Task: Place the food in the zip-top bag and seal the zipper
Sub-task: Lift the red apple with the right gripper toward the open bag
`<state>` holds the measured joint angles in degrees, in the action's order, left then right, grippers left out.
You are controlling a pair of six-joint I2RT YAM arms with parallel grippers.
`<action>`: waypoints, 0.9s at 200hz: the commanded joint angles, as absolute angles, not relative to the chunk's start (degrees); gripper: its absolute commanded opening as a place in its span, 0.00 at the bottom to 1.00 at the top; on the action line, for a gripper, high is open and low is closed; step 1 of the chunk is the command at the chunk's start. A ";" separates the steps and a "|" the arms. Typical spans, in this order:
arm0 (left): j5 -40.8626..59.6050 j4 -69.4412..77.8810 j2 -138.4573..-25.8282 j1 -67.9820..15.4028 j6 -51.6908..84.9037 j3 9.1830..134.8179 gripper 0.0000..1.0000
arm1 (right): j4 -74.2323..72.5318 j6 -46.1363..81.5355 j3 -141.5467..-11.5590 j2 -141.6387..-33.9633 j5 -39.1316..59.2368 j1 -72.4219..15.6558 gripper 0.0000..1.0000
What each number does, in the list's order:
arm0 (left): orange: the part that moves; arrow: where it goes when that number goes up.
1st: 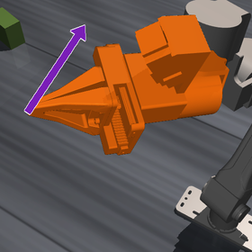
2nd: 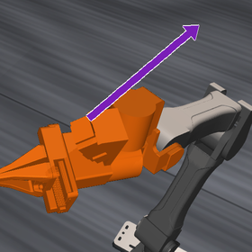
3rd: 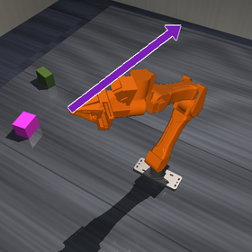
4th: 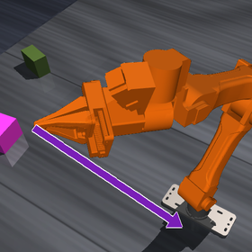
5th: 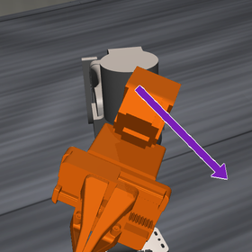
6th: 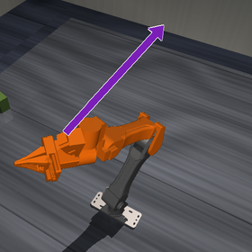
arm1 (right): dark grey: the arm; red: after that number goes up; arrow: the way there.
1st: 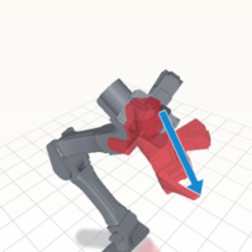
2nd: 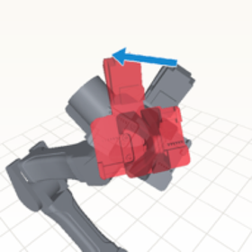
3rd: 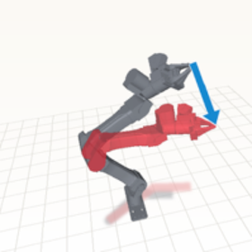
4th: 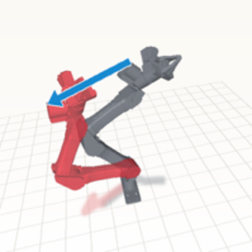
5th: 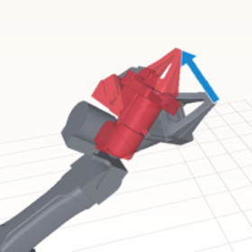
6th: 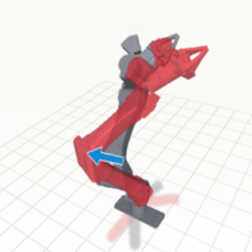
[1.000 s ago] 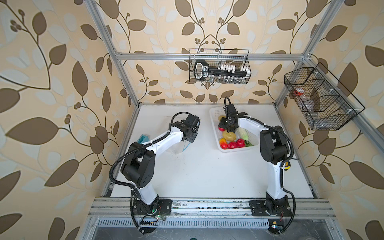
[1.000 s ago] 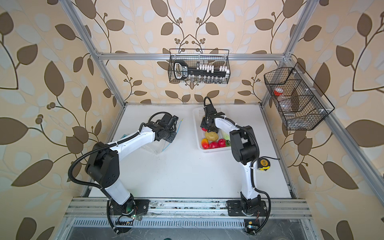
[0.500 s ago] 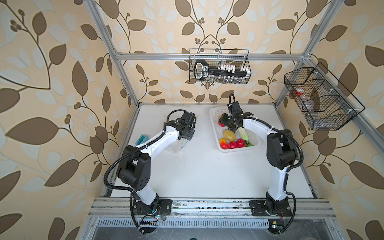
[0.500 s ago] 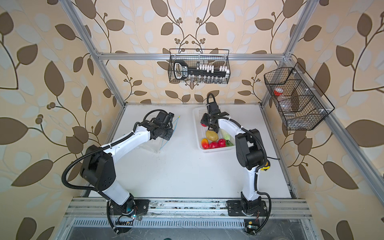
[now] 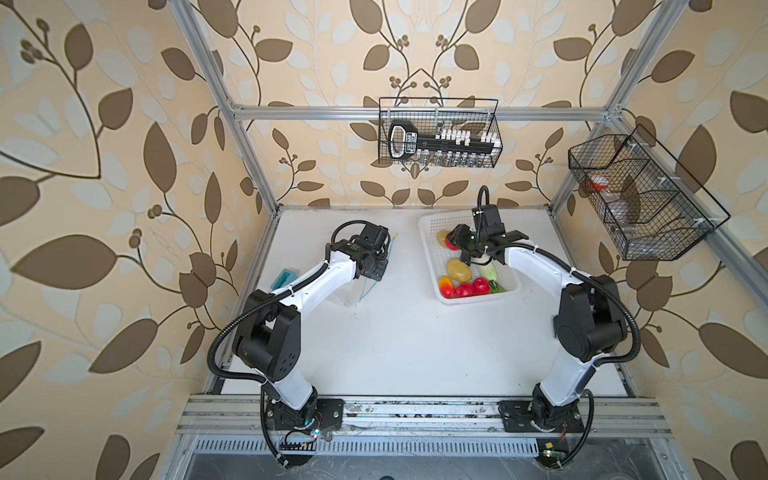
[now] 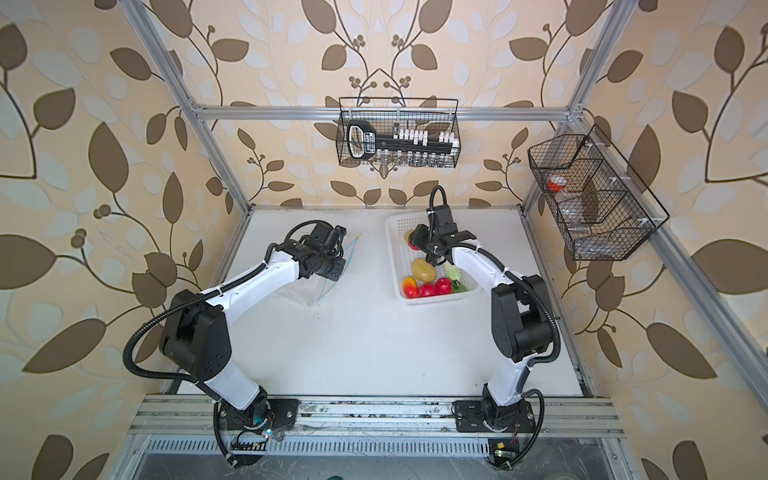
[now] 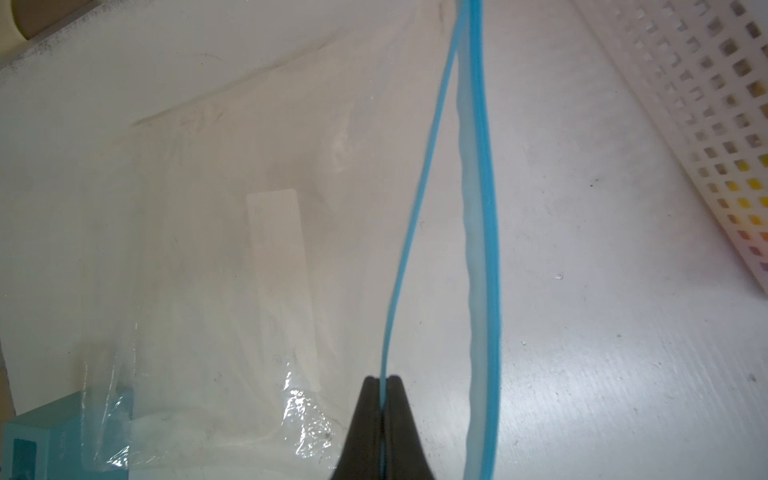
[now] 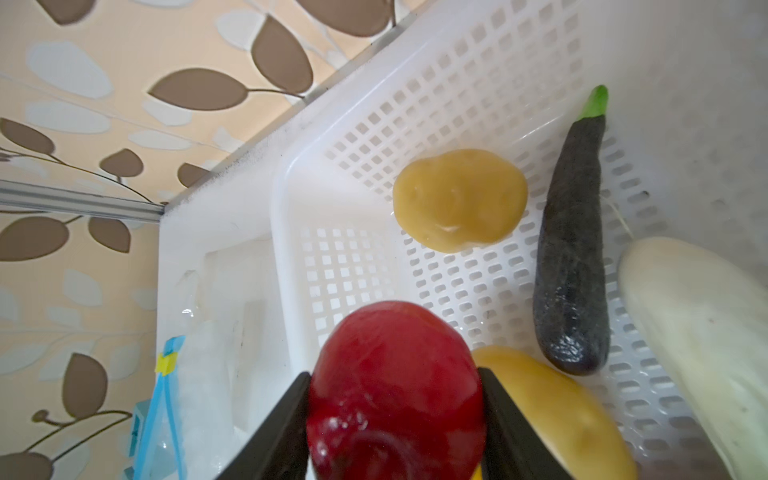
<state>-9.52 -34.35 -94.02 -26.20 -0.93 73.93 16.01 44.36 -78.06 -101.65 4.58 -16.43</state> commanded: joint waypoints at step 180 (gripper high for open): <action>-6.77 -41.99 -92.90 -25.66 -2.33 84.26 0.00 | -0.12 44.93 -61.34 -81.92 13.52 -20.54 0.33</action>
